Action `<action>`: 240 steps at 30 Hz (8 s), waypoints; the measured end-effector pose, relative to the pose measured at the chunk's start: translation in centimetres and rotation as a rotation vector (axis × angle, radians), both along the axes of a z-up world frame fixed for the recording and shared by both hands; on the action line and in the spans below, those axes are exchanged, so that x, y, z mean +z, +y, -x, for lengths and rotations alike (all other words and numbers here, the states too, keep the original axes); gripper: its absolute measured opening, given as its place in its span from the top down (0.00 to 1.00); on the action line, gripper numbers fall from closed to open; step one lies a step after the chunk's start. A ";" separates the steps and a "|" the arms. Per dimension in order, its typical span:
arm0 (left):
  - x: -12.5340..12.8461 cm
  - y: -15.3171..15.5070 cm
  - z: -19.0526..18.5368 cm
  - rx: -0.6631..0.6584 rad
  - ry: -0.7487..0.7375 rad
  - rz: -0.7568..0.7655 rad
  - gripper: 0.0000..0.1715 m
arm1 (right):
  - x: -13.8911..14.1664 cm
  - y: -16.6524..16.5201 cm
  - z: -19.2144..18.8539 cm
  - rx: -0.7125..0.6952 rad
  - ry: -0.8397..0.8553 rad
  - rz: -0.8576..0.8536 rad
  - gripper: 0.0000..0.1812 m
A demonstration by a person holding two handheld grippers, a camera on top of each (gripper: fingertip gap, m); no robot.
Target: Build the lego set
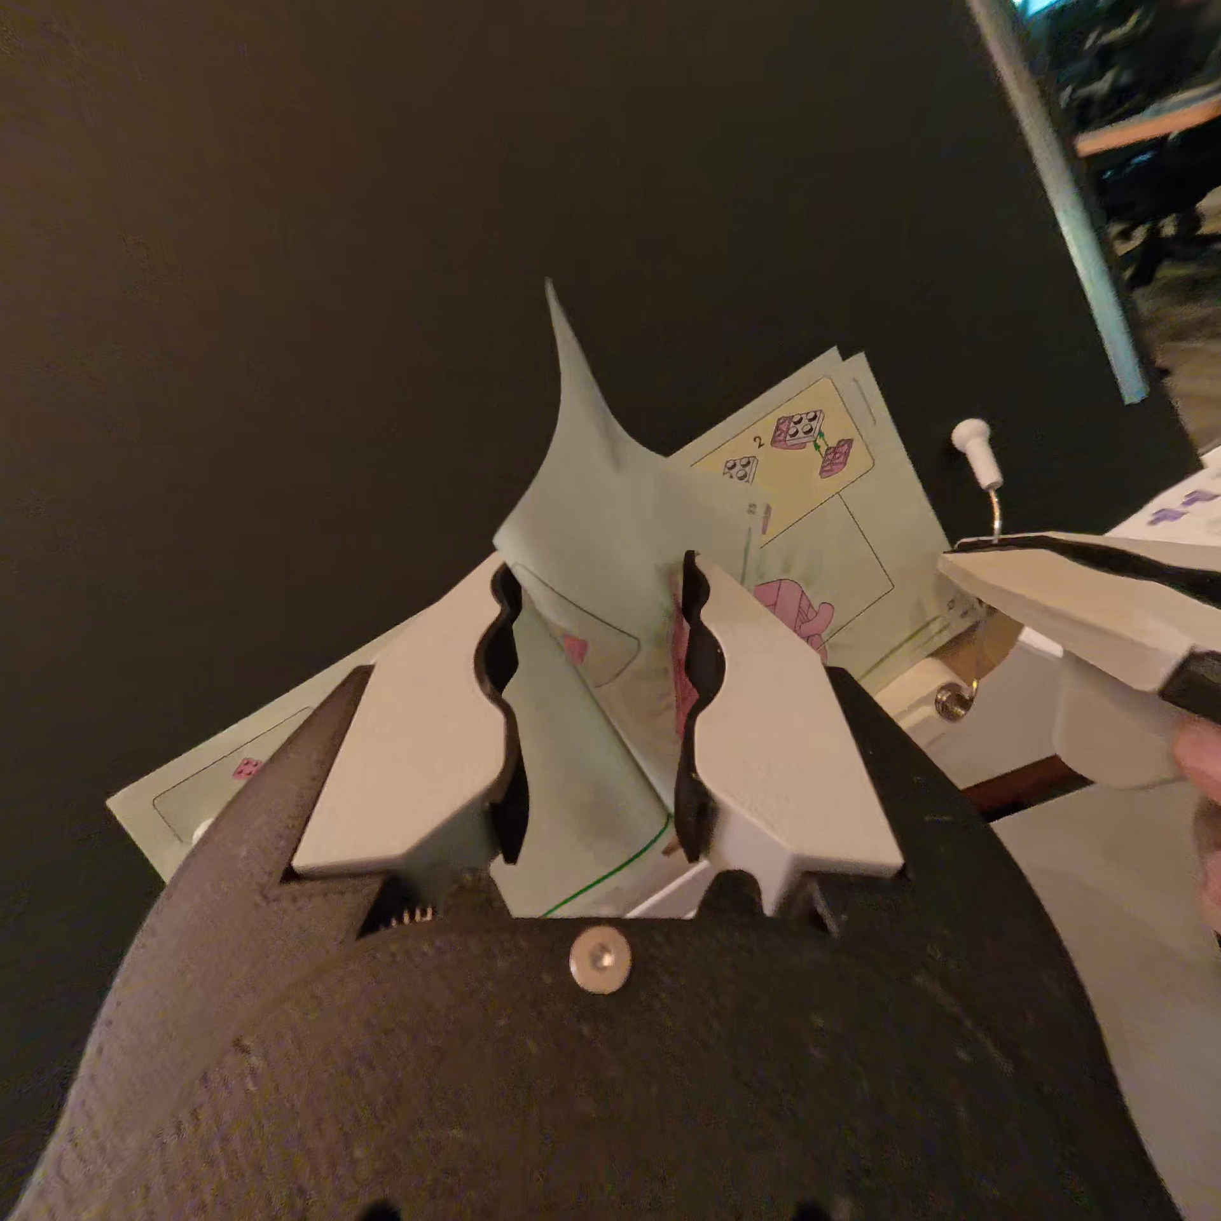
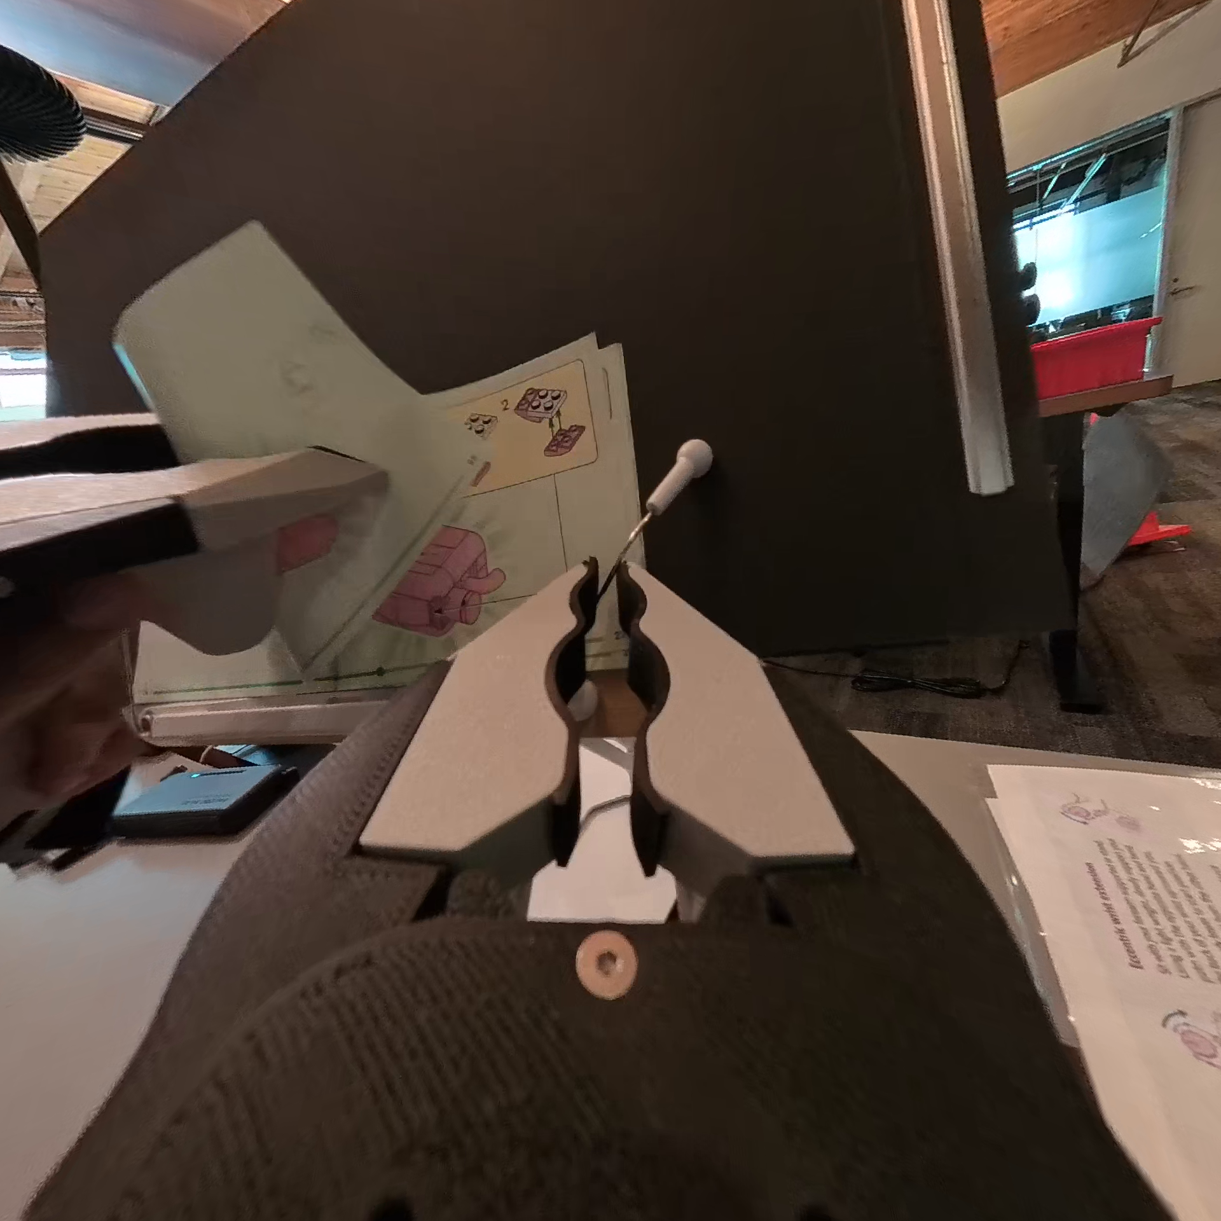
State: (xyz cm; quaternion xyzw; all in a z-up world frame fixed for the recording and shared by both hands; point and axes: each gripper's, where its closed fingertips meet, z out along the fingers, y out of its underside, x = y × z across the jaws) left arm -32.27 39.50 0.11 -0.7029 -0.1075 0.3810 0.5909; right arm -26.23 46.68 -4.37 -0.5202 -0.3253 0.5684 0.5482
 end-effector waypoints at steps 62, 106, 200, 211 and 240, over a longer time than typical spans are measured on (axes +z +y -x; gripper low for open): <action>-3.2 -15.2 6.2 -0.181 -0.386 -0.636 1.00 | 2.8 -15.4 11.2 -0.022 -0.455 -0.757 1.00; -5.4 -13.6 5.3 -0.084 -0.253 -0.482 0.83 | 2.7 -17.0 11.6 0.110 -0.464 -0.757 1.00; -8.6 -21.9 -32.3 -1.394 -0.832 -0.084 0.50 | -0.4 -28.3 -29.1 0.691 0.032 0.429 0.73; -8.2 -23.1 -35.9 -1.409 -0.625 -0.077 0.52 | -1.7 -30.3 -28.1 0.771 0.246 0.876 0.73; -20.7 -24.0 -38.2 -1.320 -0.724 0.735 0.64 | -16.1 -30.0 -31.6 0.455 -0.764 0.486 0.83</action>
